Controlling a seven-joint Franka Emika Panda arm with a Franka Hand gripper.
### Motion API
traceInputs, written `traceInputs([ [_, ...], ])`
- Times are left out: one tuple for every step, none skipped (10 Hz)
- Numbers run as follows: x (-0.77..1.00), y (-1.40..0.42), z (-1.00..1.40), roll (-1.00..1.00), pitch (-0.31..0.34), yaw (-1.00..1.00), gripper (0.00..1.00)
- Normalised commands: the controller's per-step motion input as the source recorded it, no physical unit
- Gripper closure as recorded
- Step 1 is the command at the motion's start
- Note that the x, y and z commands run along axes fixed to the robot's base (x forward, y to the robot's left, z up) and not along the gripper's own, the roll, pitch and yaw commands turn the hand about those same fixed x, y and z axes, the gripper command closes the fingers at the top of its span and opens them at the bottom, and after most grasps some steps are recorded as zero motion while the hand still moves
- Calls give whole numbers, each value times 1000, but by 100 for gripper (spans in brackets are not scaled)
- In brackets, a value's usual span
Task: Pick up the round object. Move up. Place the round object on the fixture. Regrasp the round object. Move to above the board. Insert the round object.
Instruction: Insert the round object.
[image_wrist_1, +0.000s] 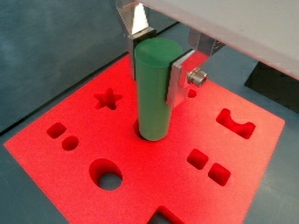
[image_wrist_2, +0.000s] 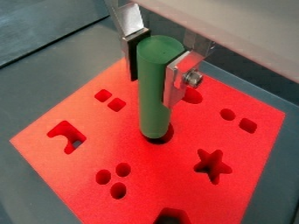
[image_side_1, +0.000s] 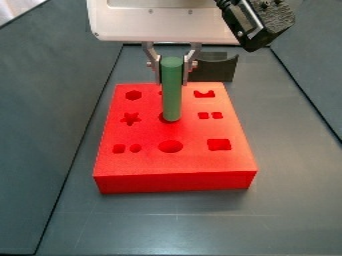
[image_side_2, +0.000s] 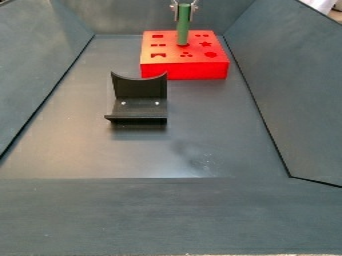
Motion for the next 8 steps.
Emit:
traceInputs([
  [0,0,-66,47,0,-31,100],
  [-11,0,-60,54,0,-37,100],
  [-17,-54,-103,44,0,-23,100],
  [-34,0,-277,87,-26,0,100],
  [-63,0,-443,124,-64,0,100],
  [0,0,-583,147,-83,0,100],
  [69,0,-814,166,-81,0,100],
  [180,0,-1000,166,0,0,100],
])
